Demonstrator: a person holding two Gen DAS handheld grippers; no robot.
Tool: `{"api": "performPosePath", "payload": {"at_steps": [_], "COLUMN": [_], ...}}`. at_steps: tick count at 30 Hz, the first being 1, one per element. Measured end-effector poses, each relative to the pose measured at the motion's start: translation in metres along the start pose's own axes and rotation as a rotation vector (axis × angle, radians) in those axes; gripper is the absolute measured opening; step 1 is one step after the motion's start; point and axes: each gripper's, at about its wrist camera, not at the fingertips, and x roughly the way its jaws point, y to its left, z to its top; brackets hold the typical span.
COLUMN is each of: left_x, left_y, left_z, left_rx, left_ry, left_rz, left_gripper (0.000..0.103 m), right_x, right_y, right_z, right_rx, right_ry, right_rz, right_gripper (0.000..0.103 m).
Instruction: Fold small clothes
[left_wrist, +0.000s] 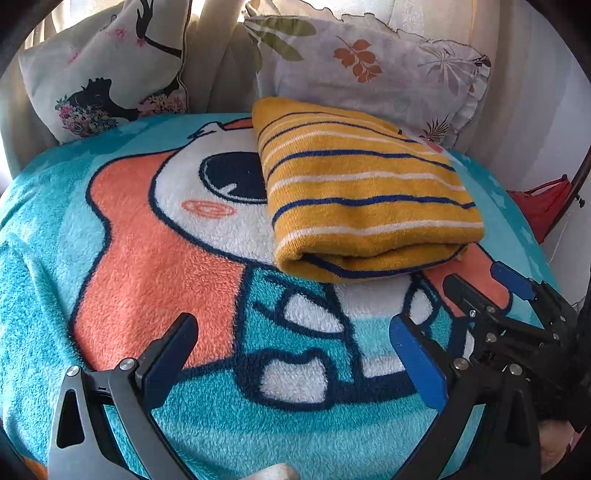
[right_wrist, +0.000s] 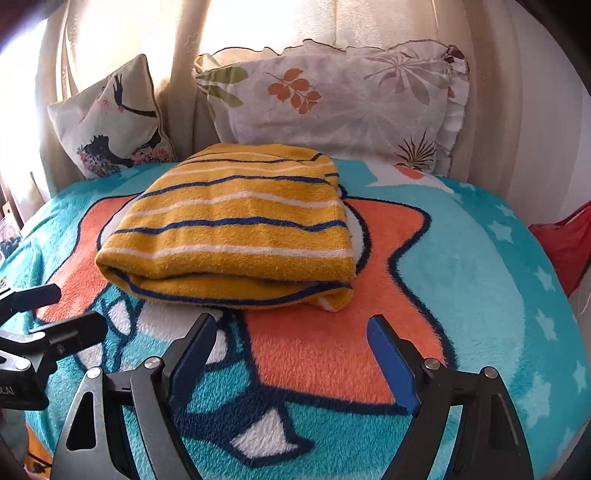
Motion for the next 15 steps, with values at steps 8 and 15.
{"api": "performPosePath", "payload": {"at_steps": [8,15], "left_x": [0.017,0.022], "left_y": [0.003,-0.005], "left_z": [0.002,-0.001], "left_rx": [0.004,0.067], "left_ry": [0.015,0.007], "left_rz": [0.018,0.073], "left_gripper": [0.103,0.103], "right_x": [0.015,0.018], "right_y": [-0.020,-0.017], "right_z": [-0.001,-0.002], "right_rx": [0.128,0.126], "right_ry": [0.078,0.095], "right_rz": [0.028,0.002], "right_gripper": [0.087,0.088]}}
